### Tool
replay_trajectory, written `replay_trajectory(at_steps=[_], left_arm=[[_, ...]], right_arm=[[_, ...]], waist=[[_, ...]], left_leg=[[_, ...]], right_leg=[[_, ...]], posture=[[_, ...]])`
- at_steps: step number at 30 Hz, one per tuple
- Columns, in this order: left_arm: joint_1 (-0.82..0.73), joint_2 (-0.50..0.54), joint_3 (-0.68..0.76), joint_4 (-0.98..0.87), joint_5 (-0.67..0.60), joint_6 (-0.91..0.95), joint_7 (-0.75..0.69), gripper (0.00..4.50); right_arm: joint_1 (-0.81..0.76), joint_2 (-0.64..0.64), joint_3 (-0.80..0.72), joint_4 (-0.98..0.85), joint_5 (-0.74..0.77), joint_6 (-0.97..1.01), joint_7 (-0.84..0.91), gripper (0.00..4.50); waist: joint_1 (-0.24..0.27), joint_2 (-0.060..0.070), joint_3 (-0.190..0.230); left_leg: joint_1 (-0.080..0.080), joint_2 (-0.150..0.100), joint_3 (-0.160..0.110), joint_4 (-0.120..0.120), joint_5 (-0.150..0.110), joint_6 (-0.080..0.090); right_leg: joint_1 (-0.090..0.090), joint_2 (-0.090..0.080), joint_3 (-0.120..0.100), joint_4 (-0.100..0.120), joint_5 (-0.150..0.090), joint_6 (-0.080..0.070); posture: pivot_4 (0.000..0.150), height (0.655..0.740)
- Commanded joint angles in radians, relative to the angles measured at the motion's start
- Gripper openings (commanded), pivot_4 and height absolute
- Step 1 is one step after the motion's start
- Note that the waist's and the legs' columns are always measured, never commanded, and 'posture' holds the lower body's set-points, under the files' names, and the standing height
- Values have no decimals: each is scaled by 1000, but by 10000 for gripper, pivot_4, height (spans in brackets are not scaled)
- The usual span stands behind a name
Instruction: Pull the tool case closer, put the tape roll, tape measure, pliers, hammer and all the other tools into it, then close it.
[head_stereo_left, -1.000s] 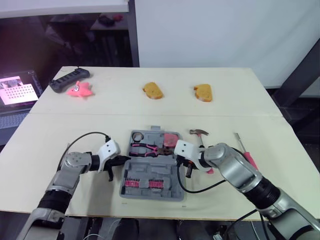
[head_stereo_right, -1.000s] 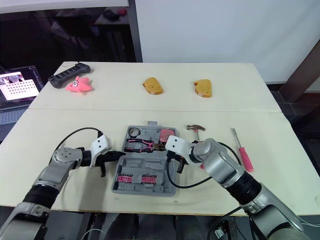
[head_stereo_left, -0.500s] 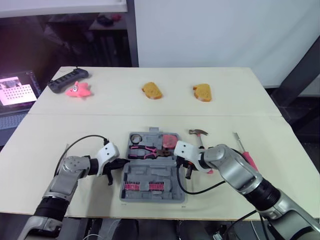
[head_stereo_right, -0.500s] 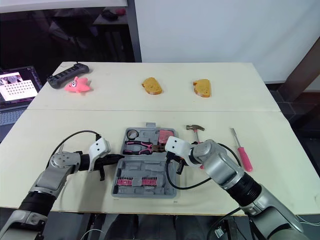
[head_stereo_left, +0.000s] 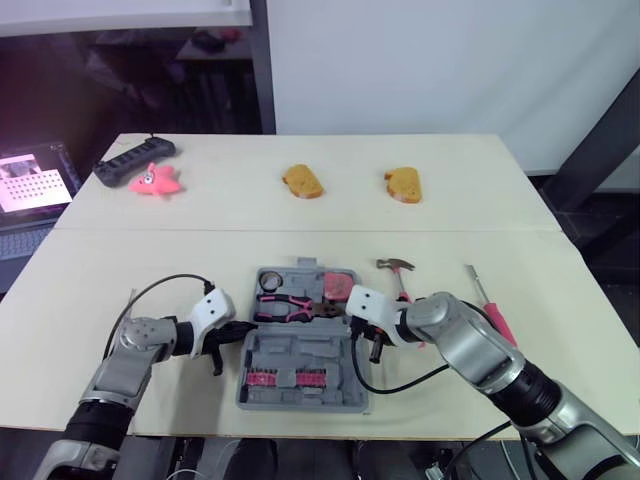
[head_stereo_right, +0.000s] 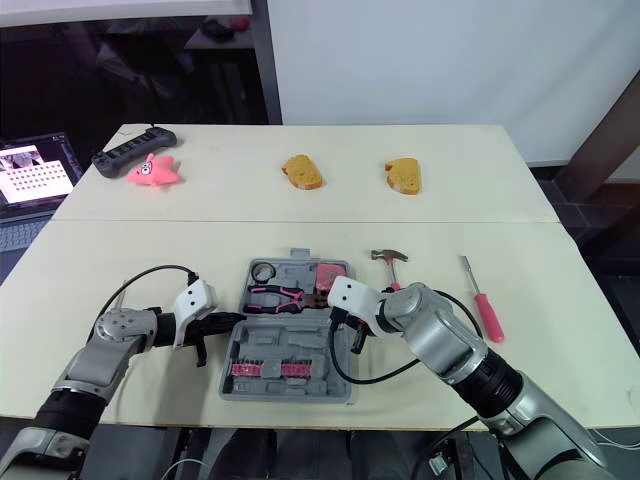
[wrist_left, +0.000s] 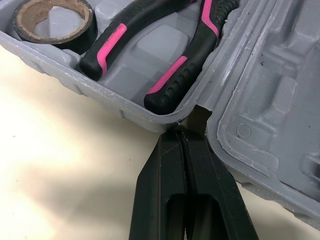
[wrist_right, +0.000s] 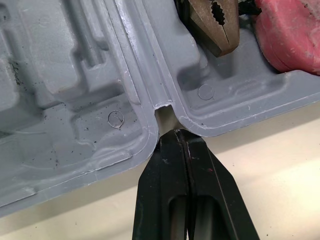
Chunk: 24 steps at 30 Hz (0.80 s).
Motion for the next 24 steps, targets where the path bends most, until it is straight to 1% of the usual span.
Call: replay_trajectory(at_steps=[1,19,24], left_arm=[[19,-13,-45,-34,-13,1,-24,361],[29,6,-23,-25,-10,-1,-8,361],[33,29,9,-16,-13,1,3,361]], right_arm=[[9,43,38,-40,27,-20,5,0],[-2,48,35,-6,19,-42,-10,0],[3,18,5,17,15,-70,-9,0]], waist=[[-1,0,0],[-19,0,0],[-21,0,0]], left_leg=[[0,0,0,0,0,0],[0,0,0,0,0,0],[0,0,0,0,0,0]], right_leg=[[0,0,0,0,0,0],[0,0,0,0,0,0],[0,0,0,0,0,0]], posture=[[1500,7400],[1500,7400],[1500,7400]])
